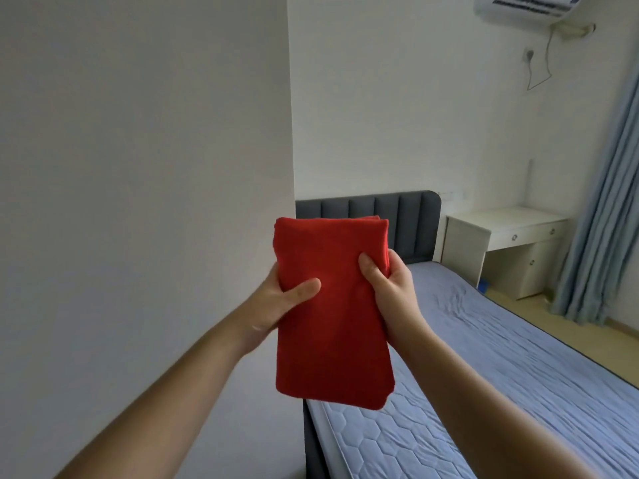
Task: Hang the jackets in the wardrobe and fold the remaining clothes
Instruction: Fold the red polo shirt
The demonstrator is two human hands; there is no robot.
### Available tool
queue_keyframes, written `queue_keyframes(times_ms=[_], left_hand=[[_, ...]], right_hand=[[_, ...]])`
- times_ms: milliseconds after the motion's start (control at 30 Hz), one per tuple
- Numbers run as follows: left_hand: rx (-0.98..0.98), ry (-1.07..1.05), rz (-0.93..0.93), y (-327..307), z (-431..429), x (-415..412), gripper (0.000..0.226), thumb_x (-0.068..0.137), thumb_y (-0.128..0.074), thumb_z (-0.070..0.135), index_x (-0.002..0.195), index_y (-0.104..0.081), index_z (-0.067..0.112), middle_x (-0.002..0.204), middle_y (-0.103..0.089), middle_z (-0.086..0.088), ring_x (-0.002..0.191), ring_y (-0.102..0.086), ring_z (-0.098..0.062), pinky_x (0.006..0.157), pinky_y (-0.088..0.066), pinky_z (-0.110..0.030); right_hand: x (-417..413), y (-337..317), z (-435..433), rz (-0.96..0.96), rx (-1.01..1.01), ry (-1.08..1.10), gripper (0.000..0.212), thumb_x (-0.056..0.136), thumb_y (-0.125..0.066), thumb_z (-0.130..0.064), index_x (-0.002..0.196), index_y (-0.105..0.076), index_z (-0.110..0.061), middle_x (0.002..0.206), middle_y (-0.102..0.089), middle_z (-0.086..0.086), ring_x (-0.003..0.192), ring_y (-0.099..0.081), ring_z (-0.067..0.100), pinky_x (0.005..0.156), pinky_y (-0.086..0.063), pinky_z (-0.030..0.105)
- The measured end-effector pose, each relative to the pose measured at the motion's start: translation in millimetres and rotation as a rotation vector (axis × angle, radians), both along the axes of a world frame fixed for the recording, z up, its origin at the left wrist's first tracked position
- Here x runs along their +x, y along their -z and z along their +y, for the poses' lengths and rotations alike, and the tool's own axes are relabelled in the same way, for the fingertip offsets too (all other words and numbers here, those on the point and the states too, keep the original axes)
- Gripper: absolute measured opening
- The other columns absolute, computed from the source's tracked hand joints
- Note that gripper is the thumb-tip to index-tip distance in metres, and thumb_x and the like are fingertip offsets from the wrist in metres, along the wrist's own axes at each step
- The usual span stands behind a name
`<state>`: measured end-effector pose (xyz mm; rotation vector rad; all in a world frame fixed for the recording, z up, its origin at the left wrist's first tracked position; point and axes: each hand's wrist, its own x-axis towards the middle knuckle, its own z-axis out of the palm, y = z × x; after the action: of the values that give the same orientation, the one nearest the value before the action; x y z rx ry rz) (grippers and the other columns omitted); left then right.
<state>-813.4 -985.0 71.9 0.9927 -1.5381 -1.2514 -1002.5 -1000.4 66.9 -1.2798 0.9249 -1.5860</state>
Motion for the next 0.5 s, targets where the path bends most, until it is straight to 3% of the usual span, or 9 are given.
queue_keyframes(times_ms=[100, 167, 233, 333, 433, 500], left_hand=[[0.052, -0.215, -0.040, 20, 5, -2, 0.044, 0.071, -0.079, 0.041, 0.110, -0.062, 0.031, 0.110, -0.071, 0.005, 0.092, -0.070, -0.009, 0.079, -0.055, -0.025], [-0.010, -0.370, -0.048, 27, 11, 9, 0.027, 0.074, -0.077, 0.036, 0.098, -0.065, 0.030, 0.100, -0.073, 0.005, 0.085, -0.070, -0.008, 0.076, -0.054, -0.024], [-0.014, -0.412, -0.046, 34, 21, 22, 0.035, 0.072, -0.078, 0.044, 0.101, -0.063, 0.031, 0.098, -0.072, 0.009, 0.088, -0.069, -0.005, 0.079, -0.053, -0.024], [0.029, -0.450, -0.092, 48, 43, 48, 0.044, 0.070, -0.074, 0.053, 0.104, -0.063, 0.029, 0.100, -0.072, 0.008, 0.093, -0.069, -0.010, 0.083, -0.054, -0.028], [-0.133, -0.715, -0.324, 51, 72, 87, 0.030, 0.080, -0.070, 0.047, 0.090, -0.066, 0.019, 0.083, -0.071, 0.003, 0.079, -0.068, -0.014, 0.074, -0.052, -0.031], [-0.214, -0.765, -0.439, 47, 100, 115, 0.031, 0.080, -0.064, 0.050, 0.084, -0.065, 0.019, 0.075, -0.069, 0.006, 0.070, -0.064, -0.008, 0.066, -0.049, -0.026]], right_hand=[[4, 2, -7, -0.062, 0.008, -0.004, 0.011, 0.092, -0.061, -0.025, 0.099, -0.060, -0.018, 0.095, -0.067, 0.007, 0.082, -0.066, 0.020, 0.069, -0.059, 0.033], [15, 12, -11, -0.114, 0.038, -0.016, 0.016, 0.093, -0.059, -0.027, 0.102, -0.060, -0.015, 0.096, -0.067, 0.007, 0.084, -0.066, 0.020, 0.070, -0.058, 0.032], [34, 23, -12, -0.146, 0.080, -0.035, 0.019, 0.093, -0.058, -0.030, 0.104, -0.060, -0.014, 0.098, -0.067, 0.006, 0.087, -0.065, 0.020, 0.072, -0.056, 0.035], [65, 31, -7, -0.180, 0.132, -0.059, 0.015, 0.094, -0.058, -0.032, 0.099, -0.060, -0.019, 0.099, -0.065, 0.008, 0.089, -0.062, 0.023, 0.086, -0.054, 0.049], [96, 33, 6, -0.243, 0.195, -0.133, 0.014, 0.094, -0.058, -0.032, 0.100, -0.061, -0.021, 0.098, -0.063, 0.006, 0.090, -0.060, 0.023, 0.088, -0.052, 0.048], [122, 34, 22, -0.281, 0.229, -0.199, 0.018, 0.093, -0.059, -0.032, 0.107, -0.062, -0.020, 0.102, -0.065, 0.005, 0.093, -0.062, 0.022, 0.088, -0.052, 0.046]])
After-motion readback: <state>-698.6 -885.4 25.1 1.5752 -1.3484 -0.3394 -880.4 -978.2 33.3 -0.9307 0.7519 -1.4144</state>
